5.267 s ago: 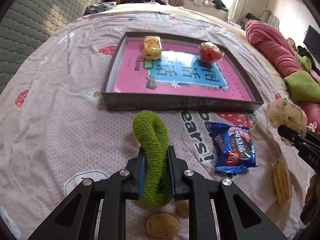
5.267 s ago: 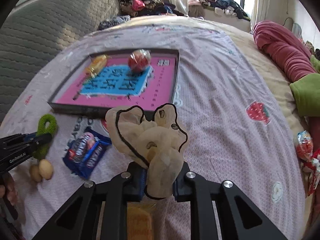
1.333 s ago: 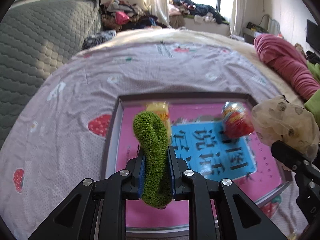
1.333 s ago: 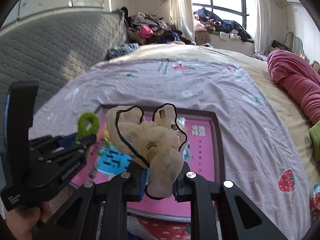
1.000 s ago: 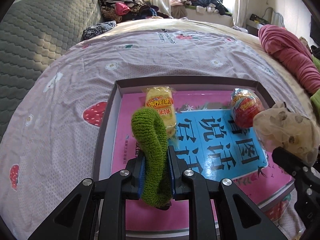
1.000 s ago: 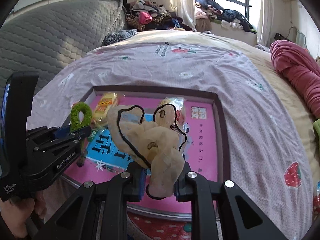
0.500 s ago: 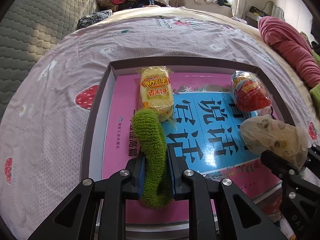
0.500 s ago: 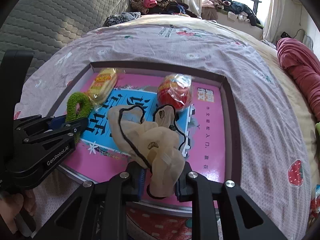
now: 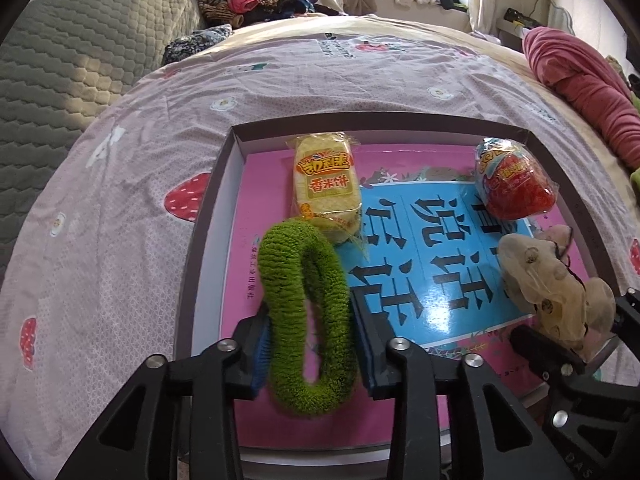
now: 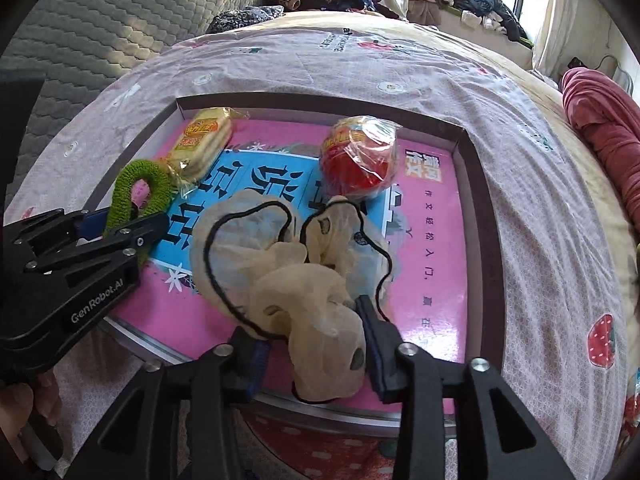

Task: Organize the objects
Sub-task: 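Lower the green ring onto the book with the left tool while the right tool releases the scrunchie, then pull both tools back from the tray toward the walnuts and cookie packet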

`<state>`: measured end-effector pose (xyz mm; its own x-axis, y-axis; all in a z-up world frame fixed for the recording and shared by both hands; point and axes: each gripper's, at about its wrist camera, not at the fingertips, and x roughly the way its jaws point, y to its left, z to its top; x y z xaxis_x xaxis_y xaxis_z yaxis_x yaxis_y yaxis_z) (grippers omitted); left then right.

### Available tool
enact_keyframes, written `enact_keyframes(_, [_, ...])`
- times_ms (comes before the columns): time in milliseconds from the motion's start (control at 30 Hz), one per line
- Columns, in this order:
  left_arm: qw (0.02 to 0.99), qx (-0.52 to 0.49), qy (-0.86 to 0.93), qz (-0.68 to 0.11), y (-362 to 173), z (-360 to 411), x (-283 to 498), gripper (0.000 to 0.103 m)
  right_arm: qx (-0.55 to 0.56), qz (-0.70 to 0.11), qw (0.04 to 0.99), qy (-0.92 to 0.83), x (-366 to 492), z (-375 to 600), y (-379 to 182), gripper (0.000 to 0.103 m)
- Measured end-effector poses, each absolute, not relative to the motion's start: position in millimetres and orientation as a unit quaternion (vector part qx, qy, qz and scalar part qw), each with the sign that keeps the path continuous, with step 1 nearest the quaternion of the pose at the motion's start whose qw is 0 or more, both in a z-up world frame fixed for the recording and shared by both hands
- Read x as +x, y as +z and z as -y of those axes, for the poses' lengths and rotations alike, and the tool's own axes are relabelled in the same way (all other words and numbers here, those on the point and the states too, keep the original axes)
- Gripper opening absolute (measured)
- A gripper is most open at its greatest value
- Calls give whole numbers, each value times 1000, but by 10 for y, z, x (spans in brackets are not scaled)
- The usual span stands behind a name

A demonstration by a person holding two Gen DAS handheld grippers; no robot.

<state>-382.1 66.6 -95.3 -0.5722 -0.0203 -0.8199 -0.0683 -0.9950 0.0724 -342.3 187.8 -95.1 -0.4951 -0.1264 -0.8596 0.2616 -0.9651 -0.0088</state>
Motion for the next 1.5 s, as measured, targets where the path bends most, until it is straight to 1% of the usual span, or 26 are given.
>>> enact_keyframes(33, [12,-462,885,-48,-954,-658,-3821,45,490,-71,112,-862,-3421,-1874,-956,52])
enact_keyframes(133, [4,-461,886,-50,-957,-636,-3820,57,490,-73,112,-861,-3418,-1879,-960,57])
enact_keyframes(200, [4,-461,886,-47,-957,-621,-3820,59,491,-73,110,-861,-3417,-1880,-958,59])
enact_keyframes(267, [3,-462,886,-45,-959,-611,-3822,64,491,-75,109,-861,-3416,-1878,-952,60])
enact_keyframes(333, [3,-462,886,-47,-962,-611,-3819,68,490,-76,108,-862,-3415,-1870,-939,65])
enact_keyframes(433, [3,-459,887,-42,-952,-597,-3803,72,487,-73,109,-864,-3407,-1887,-911,67])
enact_keyframes(567, [6,-459,888,-35,-945,-586,-3775,75,481,-64,110,-868,-3394,-1937,-852,67])
enact_keyframes(667, [8,-455,890,-35,-888,-595,-3737,77,475,-61,108,-871,-3377,-1975,-793,71])
enact_keyframes(733, [5,-449,893,-40,-838,-606,-3711,80,473,-55,109,-873,-3377,-1995,-766,77])
enact_keyframes(867, [0,-441,896,-43,-734,-597,-3657,83,467,-33,120,-875,-3358,-2042,-695,78])
enact_keyframes(967, [-4,-440,897,-43,-683,-568,-3641,88,462,-22,129,-877,-3333,-2050,-642,81])
enact_keyframes(1033, [-14,-438,898,-46,-652,-538,-3630,93,458,-17,133,-879,-3319,-2046,-610,85])
enact_keyframes(1067, [-18,-437,898,-45,-639,-521,-3621,95,457,-16,134,-879,-3314,-2045,-598,85])
enact_keyframes(1100, [-19,-435,899,-41,-625,-506,-3612,98,455,-14,134,-880,-3308,-2046,-584,86])
enact_keyframes(1133, [-21,-433,900,-38,-610,-487,-3597,99,453,-12,133,-881,-3302,-2051,-571,86])
enact_keyframes(1267, [-22,-427,903,-34,-544,-454,-3529,99,439,-3,132,-888,-3272,-2091,-482,89])
enact_keyframes(1333, [-20,-424,905,-30,-500,-443,-3491,99,432,2,133,-892,-3244,-2107,-425,95])
enact_keyframes(1500, [-35,-411,910,-32,-320,-398,-3344,100,407,16,133,-904,-3118,-2150,-189,95])
